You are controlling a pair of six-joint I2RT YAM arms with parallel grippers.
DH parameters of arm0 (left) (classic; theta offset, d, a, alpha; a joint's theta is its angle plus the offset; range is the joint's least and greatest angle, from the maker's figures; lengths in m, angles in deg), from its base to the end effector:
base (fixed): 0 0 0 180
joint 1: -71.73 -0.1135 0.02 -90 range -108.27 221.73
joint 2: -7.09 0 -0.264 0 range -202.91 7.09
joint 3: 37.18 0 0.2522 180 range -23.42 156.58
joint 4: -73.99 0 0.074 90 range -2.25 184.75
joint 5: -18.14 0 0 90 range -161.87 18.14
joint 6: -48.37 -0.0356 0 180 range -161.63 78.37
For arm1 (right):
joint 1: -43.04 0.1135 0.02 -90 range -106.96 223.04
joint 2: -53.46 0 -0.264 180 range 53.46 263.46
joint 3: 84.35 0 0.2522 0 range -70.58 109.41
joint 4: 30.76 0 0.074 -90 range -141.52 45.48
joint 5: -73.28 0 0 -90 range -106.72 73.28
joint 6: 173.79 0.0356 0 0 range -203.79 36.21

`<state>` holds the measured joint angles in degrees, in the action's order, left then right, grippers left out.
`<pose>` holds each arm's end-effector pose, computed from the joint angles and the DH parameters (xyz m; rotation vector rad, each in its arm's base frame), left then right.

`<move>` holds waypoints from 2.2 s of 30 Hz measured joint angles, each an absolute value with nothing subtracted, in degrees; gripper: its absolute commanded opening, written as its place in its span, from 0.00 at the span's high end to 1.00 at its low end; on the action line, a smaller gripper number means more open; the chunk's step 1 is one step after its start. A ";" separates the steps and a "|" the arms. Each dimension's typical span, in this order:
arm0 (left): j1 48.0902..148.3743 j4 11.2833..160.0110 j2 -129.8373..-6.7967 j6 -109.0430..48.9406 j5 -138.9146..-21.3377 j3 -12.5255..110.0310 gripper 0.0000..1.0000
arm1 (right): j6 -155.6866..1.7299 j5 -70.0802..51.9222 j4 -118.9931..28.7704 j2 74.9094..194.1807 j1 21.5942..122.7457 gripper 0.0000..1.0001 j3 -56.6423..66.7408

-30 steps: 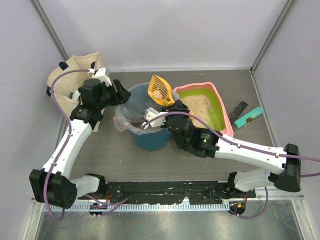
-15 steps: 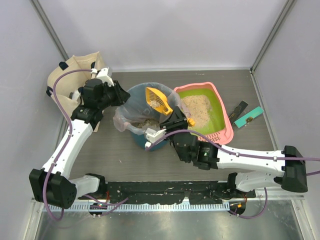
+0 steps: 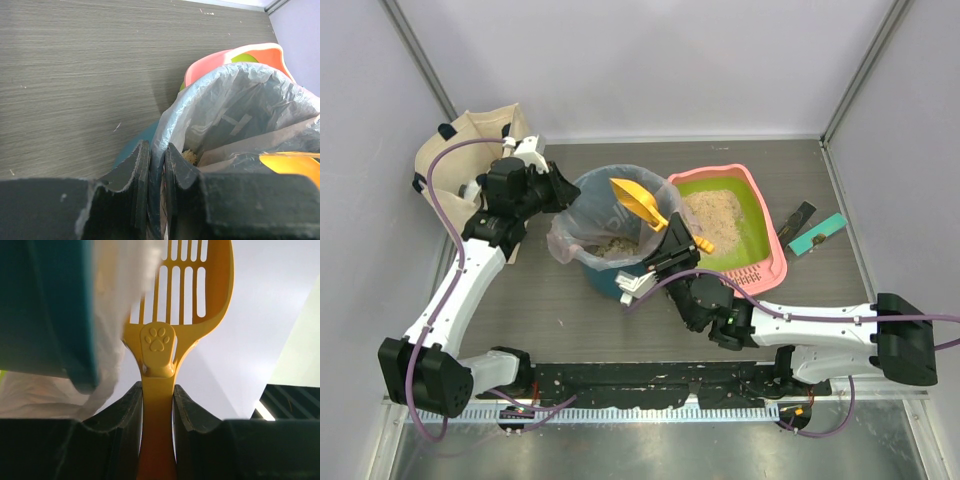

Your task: Clean the litter box

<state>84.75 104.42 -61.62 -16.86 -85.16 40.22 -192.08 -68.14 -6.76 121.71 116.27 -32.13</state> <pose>0.2655 -0.0698 0.3573 -0.0473 1.9973 -0.6569 0.1016 0.2408 0.3024 -1.4023 0.7522 -1.1214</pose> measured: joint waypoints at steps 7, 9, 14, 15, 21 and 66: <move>84.75 104.70 -61.44 -17.01 -85.25 40.22 0.90 | -195.78 -66.94 -0.64 121.73 116.36 0.99 -32.22; 84.75 104.94 -61.31 -17.03 -85.41 40.22 0.91 | -196.21 -66.91 0.30 121.73 116.38 0.99 -32.22; 84.75 105.49 -60.92 -17.07 -85.47 40.22 0.91 | -191.82 -68.71 -0.83 121.73 116.38 0.99 -29.55; 84.75 105.60 -60.83 -17.05 -85.47 40.22 0.91 | -189.72 -69.30 -1.88 121.67 116.38 0.99 -28.50; 84.75 105.84 -60.37 -17.03 -85.47 40.20 0.91 | -165.92 -71.07 -20.62 118.50 115.75 0.99 -19.21; 84.86 103.74 -50.03 -24.42 -77.67 38.38 0.14 | -68.00 -27.97 -107.54 127.35 70.03 0.99 3.52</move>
<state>84.86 103.74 -50.03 -24.42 -77.67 38.38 -68.00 -27.97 -107.54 127.35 70.03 3.52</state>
